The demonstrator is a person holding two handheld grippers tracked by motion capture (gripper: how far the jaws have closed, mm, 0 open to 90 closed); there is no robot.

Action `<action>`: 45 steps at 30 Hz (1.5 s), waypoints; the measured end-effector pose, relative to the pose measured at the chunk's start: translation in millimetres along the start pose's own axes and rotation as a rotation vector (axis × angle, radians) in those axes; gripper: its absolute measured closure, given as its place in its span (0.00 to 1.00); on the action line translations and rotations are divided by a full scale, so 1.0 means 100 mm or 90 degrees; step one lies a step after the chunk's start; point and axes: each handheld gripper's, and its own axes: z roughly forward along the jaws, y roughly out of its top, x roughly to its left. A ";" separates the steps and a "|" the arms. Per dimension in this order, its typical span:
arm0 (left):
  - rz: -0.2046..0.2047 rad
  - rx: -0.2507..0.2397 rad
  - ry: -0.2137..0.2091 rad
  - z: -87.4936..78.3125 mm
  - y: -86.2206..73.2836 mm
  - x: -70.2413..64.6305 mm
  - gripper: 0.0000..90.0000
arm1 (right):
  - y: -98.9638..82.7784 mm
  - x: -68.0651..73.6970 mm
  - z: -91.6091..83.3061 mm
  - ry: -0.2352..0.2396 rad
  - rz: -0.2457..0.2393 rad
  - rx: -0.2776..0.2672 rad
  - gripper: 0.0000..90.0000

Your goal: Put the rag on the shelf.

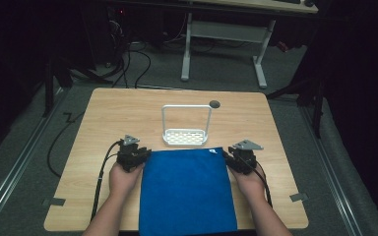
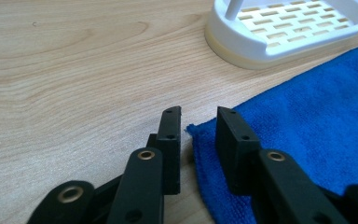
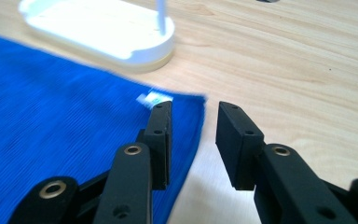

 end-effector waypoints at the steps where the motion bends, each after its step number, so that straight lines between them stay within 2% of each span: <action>1: 0.003 0.001 -0.003 0.00 0.00 0.00 0.82 | 0.03 -0.02 0.06 -0.002 0.009 0.008 0.72; 4: 0.003 0.002 -0.007 0.00 0.00 0.00 0.84 | 0.06 -0.05 0.15 -0.006 0.018 0.013 0.71; 5: 0.004 0.002 -0.008 0.00 0.00 0.00 0.85 | 0.09 -0.09 0.25 -0.004 0.033 0.028 0.69; 10: 0.001 0.003 -0.010 0.00 0.00 0.00 0.88 | 0.07 -0.11 0.36 0.007 0.047 0.034 0.67; 12: 0.003 0.004 -0.012 0.00 -0.01 -0.01 0.92 | 0.04 -0.07 0.40 0.015 0.033 0.046 0.69; 13: 0.006 0.005 -0.010 0.00 -0.01 -0.01 0.93 | 0.04 -0.06 0.40 0.015 0.025 0.046 0.75; 14: 0.006 0.005 -0.010 0.00 -0.01 -0.01 0.95 | 0.04 -0.06 0.40 0.015 0.025 0.046 0.75; 15: 0.011 0.006 -0.008 0.01 -0.01 -0.02 0.96 | 0.03 -0.03 0.40 0.018 0.009 0.045 0.84; 16: 0.011 0.006 -0.008 0.01 -0.01 -0.02 0.98 | 0.03 -0.03 0.40 0.018 0.009 0.045 0.84; 17: 0.023 0.009 -0.004 0.00 -0.01 -0.04 0.98 | 0.03 0.00 0.40 0.026 -0.004 0.045 0.96; 20: 0.039 0.013 -0.003 0.01 0.00 -0.06 0.99 | 0.03 0.04 0.38 0.031 -0.017 0.039 0.98; 21: 0.051 0.009 -0.002 0.00 0.00 -0.07 0.99 | 0.04 0.08 0.33 0.039 -0.024 0.023 0.99; 22: 0.051 0.009 -0.002 0.00 0.00 -0.07 0.99 | 0.05 0.10 0.30 0.040 -0.031 0.014 0.99; 23: 0.053 -0.007 -0.004 -0.03 -0.01 -0.07 0.99 | 0.06 0.12 0.27 0.043 -0.036 0.002 0.99; 24: 0.053 -0.007 -0.004 -0.03 -0.01 -0.07 0.99 | 0.06 0.12 0.27 0.043 -0.036 0.002 0.99; 25: 0.050 -0.022 -0.006 -0.07 -0.01 -0.06 0.99 | 0.08 0.16 0.18 0.048 -0.035 -0.024 0.99; 26: 0.050 -0.022 -0.006 -0.07 -0.01 -0.06 0.99 | 0.08 0.16 0.18 0.048 -0.035 -0.024 0.99; 28: 0.049 -0.034 -0.007 -0.11 -0.01 -0.06 0.99 | 0.08 0.19 0.08 0.049 -0.038 -0.054 0.99; 29: 0.047 -0.052 -0.013 -0.17 0.01 -0.08 0.99 | 0.07 0.22 0.01 0.051 -0.040 -0.071 0.99; 32: 0.056 -0.076 -0.011 -0.28 0.03 -0.12 0.99 | 0.02 0.24 -0.11 0.057 -0.040 -0.103 0.99; 33: 0.056 -0.076 -0.011 -0.28 0.03 -0.12 0.99 | 0.00 0.24 -0.14 0.061 -0.037 -0.116 0.99; 35: 0.052 -0.105 -0.022 -0.39 0.03 -0.18 0.99 | -0.01 0.24 -0.19 0.065 -0.042 -0.114 0.99; 36: 0.052 -0.105 -0.022 -0.39 0.03 -0.18 0.99 | -0.01 0.24 -0.19 0.065 -0.042 -0.114 0.99; 37: 0.057 -0.118 -0.024 -0.46 0.03 -0.21 0.99 | -0.01 0.21 -0.25 0.071 -0.033 -0.129 0.99; 38: 0.057 -0.118 -0.024 -0.46 0.03 -0.21 0.99 | -0.01 0.20 -0.28 0.073 -0.025 -0.135 0.99; 39: 0.063 -0.136 -0.024 -0.52 0.04 -0.24 0.99 | 0.00 0.20 -0.31 0.072 -0.025 -0.141 0.99; 40: 0.063 -0.136 -0.024 -0.52 0.04 -0.24 0.99 | 0.00 0.20 -0.31 0.072 -0.025 -0.141 0.99; 41: 0.063 -0.157 -0.026 -0.58 0.05 -0.26 0.99 | 0.01 0.19 -0.36 0.070 -0.023 -0.154 0.99; 42: 0.063 -0.157 -0.026 -0.58 0.05 -0.26 0.99 | 0.01 0.19 -0.36 0.070 -0.023 -0.154 0.99; 45: 0.058 -0.192 -0.032 -0.69 0.08 -0.29 0.99 | 0.03 0.21 -0.47 0.067 -0.020 -0.178 0.99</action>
